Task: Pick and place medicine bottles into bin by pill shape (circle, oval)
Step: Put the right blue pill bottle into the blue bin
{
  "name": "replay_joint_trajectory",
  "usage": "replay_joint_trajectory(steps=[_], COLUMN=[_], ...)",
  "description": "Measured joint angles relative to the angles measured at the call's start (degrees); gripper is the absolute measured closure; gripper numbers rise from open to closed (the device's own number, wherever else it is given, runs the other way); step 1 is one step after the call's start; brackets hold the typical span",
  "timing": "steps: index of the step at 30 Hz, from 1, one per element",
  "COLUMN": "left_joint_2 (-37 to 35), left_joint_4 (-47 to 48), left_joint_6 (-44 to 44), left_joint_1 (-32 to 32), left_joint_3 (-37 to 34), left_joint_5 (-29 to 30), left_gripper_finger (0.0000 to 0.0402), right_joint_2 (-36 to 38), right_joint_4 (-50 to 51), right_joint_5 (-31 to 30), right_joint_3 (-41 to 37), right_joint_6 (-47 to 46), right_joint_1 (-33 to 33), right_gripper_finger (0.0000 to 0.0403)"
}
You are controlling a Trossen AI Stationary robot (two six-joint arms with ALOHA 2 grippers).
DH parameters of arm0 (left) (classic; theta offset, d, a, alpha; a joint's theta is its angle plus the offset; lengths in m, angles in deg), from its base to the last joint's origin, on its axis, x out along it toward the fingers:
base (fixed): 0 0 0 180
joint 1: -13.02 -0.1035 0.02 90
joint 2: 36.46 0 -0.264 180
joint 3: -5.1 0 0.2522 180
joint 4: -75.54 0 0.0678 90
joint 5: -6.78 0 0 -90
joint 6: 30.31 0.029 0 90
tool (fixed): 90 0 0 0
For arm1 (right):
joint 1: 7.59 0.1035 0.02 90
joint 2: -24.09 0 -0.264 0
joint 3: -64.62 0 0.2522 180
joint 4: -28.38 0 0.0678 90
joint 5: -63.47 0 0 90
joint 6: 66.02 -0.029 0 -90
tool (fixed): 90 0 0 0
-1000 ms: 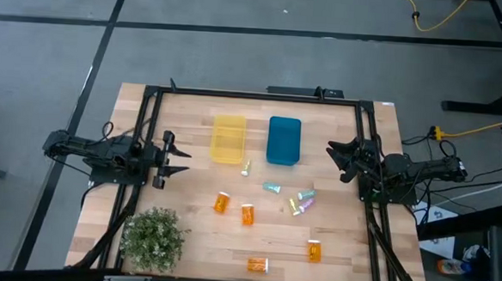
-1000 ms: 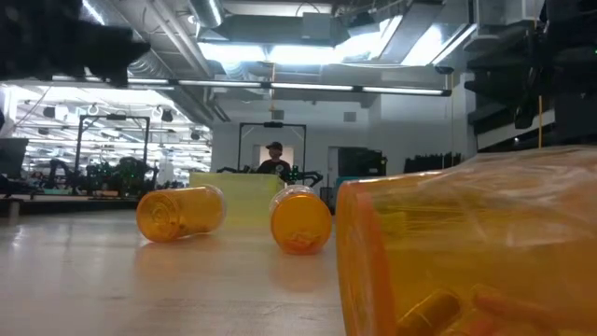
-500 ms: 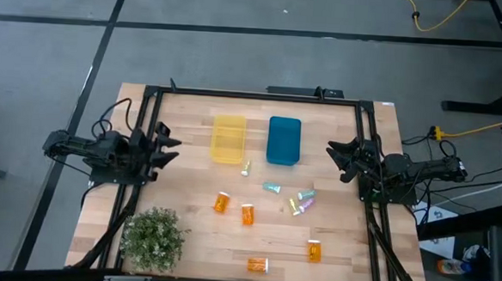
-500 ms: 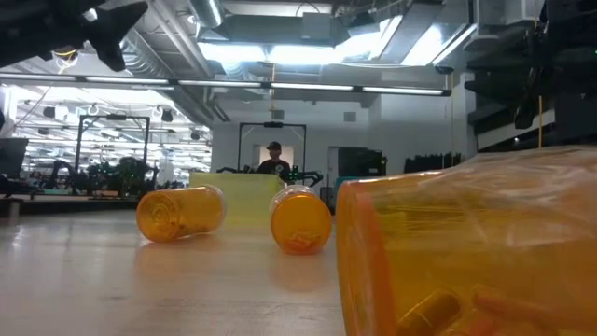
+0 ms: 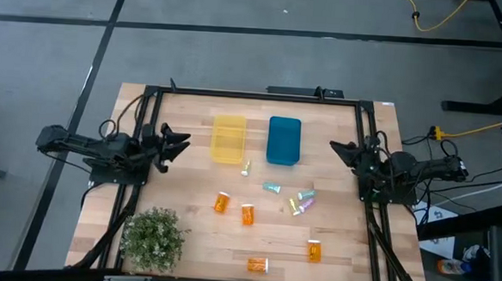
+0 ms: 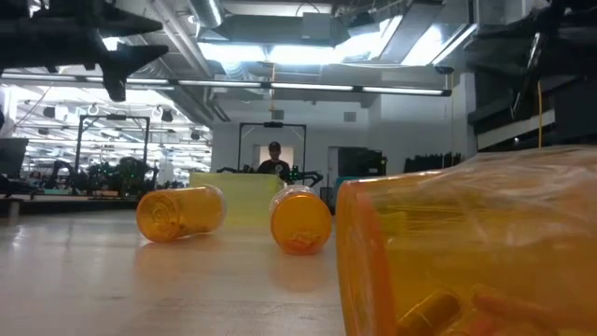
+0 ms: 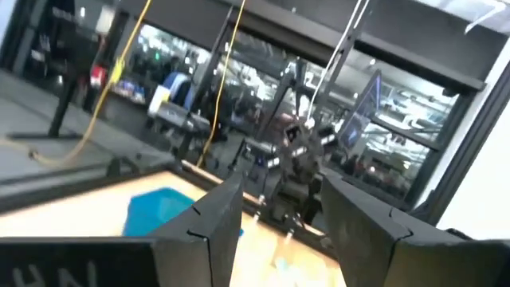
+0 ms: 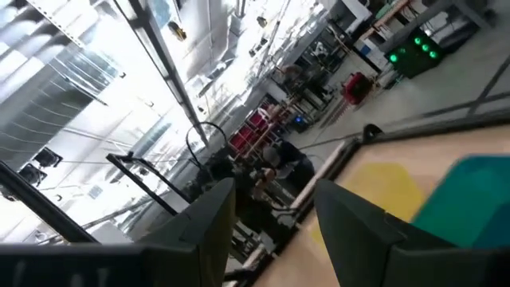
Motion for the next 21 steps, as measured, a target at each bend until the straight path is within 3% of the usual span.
replay_joint_trajectory(steps=[5,9,13,21], left_joint_2=[9.4,17.13,23.11,27.7], left_joint_4=[0.0,1.61,1.65,1.5], left_joint_6=[4.41,9.99,12.0,11.97], left_joint_1=[0.0,0.0,-0.14,-1.7], left_joint_3=[6.27,11.35,14.71,16.74], left_joint_5=[-1.36,-1.98,-0.93,-0.9], left_gripper_finger=[0.0237,0.0237,0.0237,0.0237], right_joint_2=[-5.44,-12.42,-21.66,-43.58], right_joint_4=[0.59,6.8,14.72,33.1], right_joint_5=[3.44,3.36,3.87,11.78], right_joint_3=[7.57,15.33,23.33,38.27], right_joint_6=[5.13,10.33,8.24,2.76], right_joint_1=[0.0,-0.02,-0.02,-0.02], right_gripper_finger=[0.0227,0.0227,0.0227,0.0227])
